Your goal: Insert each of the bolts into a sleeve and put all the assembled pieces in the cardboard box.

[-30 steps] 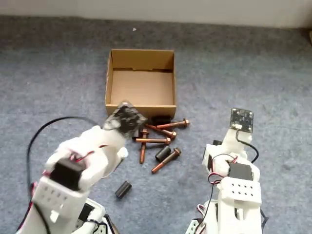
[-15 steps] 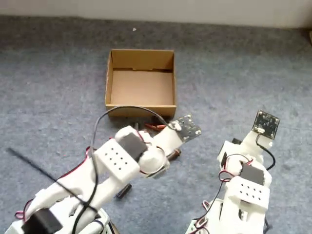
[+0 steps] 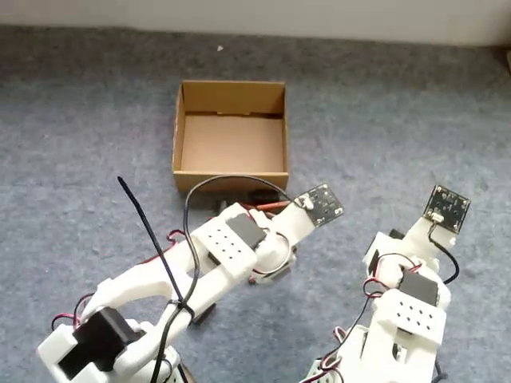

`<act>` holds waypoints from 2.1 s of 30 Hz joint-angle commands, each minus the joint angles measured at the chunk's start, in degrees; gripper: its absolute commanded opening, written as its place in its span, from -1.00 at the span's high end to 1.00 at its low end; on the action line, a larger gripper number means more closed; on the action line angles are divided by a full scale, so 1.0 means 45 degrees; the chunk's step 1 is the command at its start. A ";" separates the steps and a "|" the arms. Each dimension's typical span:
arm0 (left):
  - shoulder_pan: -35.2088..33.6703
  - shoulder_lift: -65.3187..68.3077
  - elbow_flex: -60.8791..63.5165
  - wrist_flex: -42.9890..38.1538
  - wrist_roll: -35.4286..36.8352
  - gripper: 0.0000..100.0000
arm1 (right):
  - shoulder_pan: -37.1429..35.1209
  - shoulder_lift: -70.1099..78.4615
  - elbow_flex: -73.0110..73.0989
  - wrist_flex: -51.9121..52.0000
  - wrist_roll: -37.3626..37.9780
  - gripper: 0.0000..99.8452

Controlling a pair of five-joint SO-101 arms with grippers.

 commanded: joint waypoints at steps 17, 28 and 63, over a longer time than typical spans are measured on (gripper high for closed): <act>0.0264 0.4640 -0.3546 0.0117 0.0801 0.61 | 0.0068 -0.0264 -0.0557 -0.0225 -0.0137 0.99; 0.0635 0.3643 -0.3214 0.0801 0.0801 0.69 | 0.0068 -0.0264 -0.0557 -0.0225 -0.0137 0.99; -0.1397 -0.5519 0.0498 0.0762 0.1524 0.99 | -0.1690 -0.0283 -0.2510 0.2256 -0.0137 0.99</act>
